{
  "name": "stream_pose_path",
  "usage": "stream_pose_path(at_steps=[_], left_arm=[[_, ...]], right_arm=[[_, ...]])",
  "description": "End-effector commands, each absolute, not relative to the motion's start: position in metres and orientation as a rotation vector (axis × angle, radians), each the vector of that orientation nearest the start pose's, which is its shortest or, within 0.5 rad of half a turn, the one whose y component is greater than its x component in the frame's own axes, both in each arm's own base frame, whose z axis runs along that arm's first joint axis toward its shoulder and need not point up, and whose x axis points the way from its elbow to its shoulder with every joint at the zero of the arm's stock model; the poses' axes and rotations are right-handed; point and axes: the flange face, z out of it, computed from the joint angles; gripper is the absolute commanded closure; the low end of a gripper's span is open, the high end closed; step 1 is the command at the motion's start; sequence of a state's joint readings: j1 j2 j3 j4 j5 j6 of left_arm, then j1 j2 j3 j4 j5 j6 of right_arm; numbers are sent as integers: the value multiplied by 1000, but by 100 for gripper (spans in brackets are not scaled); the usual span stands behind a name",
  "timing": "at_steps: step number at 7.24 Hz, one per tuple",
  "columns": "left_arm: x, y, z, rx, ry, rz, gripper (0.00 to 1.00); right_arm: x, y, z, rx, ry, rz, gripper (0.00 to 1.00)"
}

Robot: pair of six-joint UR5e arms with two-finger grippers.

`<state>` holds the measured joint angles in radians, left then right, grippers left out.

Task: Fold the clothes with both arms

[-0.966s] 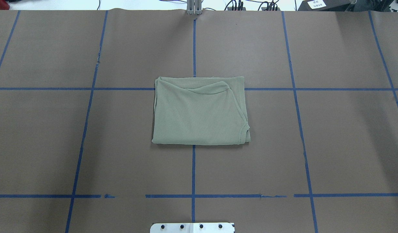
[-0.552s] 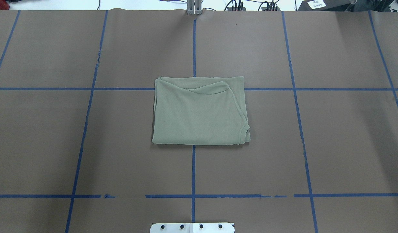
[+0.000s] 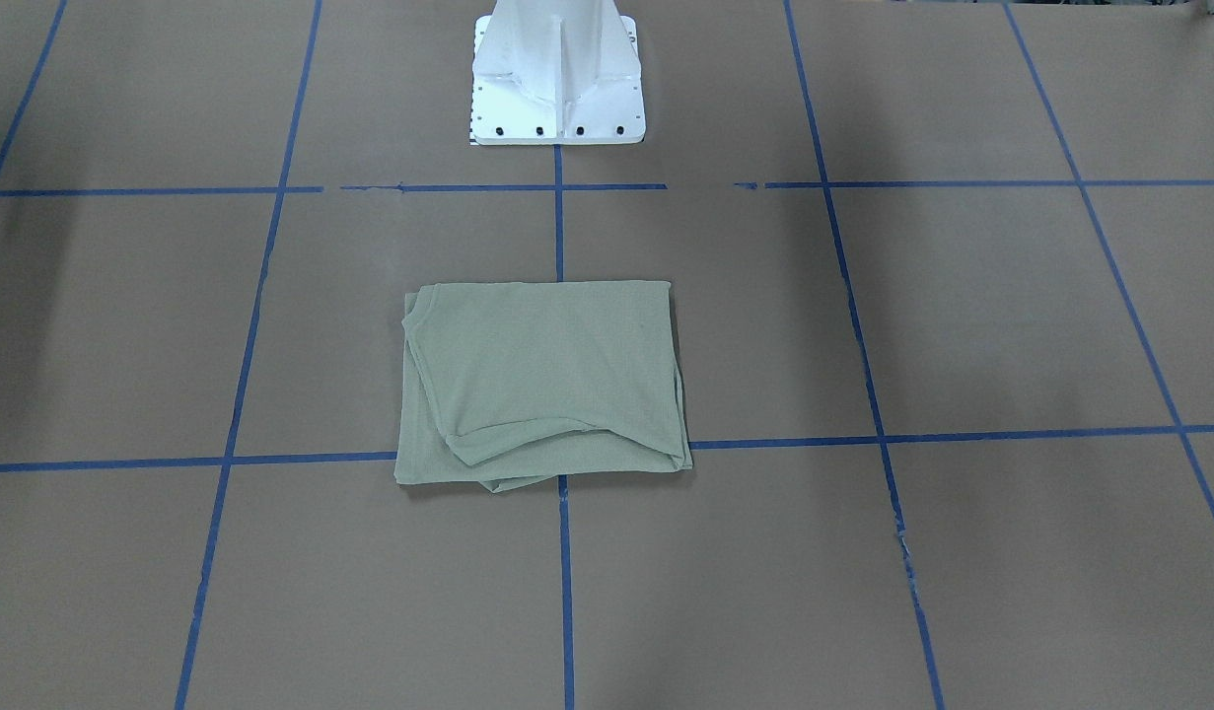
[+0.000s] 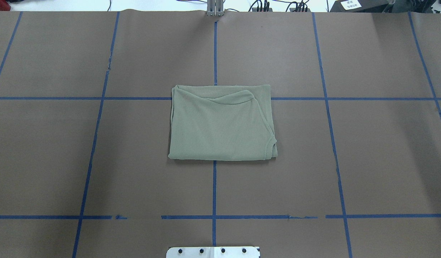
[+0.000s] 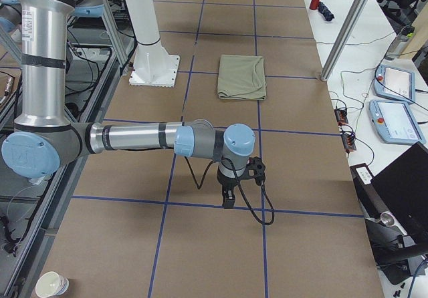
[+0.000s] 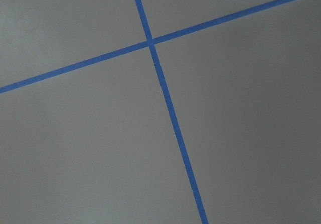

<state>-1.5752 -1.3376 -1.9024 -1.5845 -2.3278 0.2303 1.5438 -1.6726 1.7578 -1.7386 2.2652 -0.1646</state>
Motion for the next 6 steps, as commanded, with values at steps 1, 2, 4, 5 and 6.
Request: stream_pose_path(at_steps=[1,2,4,5,6], left_arm=[[-67,-399,595,200,741,258,0],[-67,-399,593,205,740,259,0],[-67,-399,594,202,741,258,0],[-67,-398,596,199,741,257,0],[-67,-397,596,197,741,257,0]], right_arm=[[60,-441,640,-38,-679,-149,0],[59,-440,636,-31,-680,-150,0],[59,-442,630,-19,-680,-155,0],[59,-442,630,-18,-681,-156,0],[59,-442,629,-17,-683,-155,0]])
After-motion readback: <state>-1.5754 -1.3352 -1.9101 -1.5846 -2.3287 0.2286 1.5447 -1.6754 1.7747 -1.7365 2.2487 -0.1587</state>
